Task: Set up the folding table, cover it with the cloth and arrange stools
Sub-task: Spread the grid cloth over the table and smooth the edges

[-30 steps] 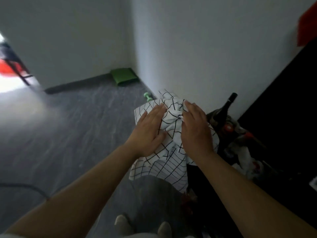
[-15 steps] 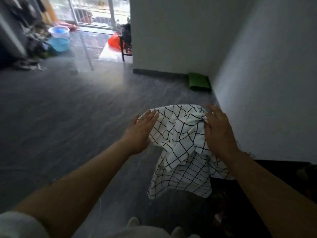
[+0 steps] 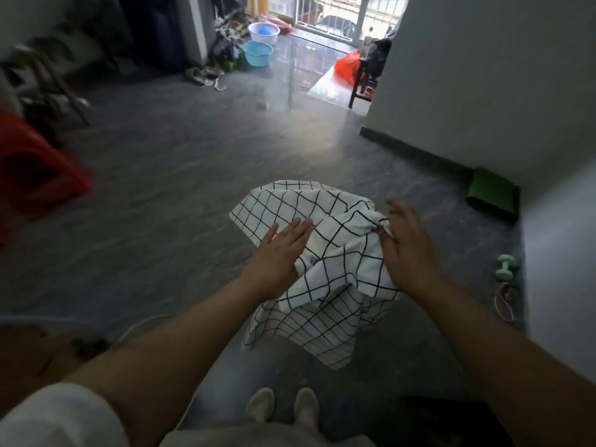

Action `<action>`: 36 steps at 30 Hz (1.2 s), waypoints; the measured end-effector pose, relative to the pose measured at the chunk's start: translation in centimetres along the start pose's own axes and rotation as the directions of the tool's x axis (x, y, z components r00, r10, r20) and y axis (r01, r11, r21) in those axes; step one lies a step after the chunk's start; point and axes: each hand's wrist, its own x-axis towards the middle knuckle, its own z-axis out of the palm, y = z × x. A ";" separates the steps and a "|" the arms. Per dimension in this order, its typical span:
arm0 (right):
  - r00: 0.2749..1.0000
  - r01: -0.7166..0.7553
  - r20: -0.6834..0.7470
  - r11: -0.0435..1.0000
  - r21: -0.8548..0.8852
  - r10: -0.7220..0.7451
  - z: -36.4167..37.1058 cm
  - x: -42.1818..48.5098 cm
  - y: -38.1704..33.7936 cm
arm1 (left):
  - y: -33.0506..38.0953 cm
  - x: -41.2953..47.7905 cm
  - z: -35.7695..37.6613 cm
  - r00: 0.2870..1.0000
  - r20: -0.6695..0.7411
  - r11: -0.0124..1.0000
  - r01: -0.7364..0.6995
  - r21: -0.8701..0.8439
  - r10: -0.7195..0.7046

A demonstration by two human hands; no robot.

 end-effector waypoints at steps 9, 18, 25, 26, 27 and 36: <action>0.950 0.248 0.182 0.967 0.060 -0.255 5.2 5.4 -2.1 | -1.8 -3.5 -5.8 0.913 -0.320 0.954 0.291 0.076 -0.253; 0.831 0.388 0.341 0.897 0.210 -0.439 11.0 7.9 -10.8 | -5.4 -11.5 -8.2 0.795 -0.404 0.833 0.539 0.128 -0.452; 0.734 0.431 0.389 0.824 0.368 -0.558 15.2 8.0 -18.7 | -9.8 -16.8 -6.8 0.731 -0.351 0.778 0.628 0.014 -0.585; 0.718 0.446 0.390 0.811 0.378 -0.576 15.8 8.0 -19.7 | -10.5 -17.0 -6.9 0.727 -0.355 0.780 0.625 -0.009 -0.587; 0.703 0.469 0.388 0.799 0.377 -0.596 16.2 8.0 -20.7 | -11.3 -17.2 -7.0 0.727 -0.358 0.782 0.623 -0.013 -0.585; 0.696 0.521 0.437 0.819 0.239 -0.570 19.9 9.7 -27.4 | -17.6 -19.0 -8.9 0.703 -0.413 0.770 0.638 0.005 -0.579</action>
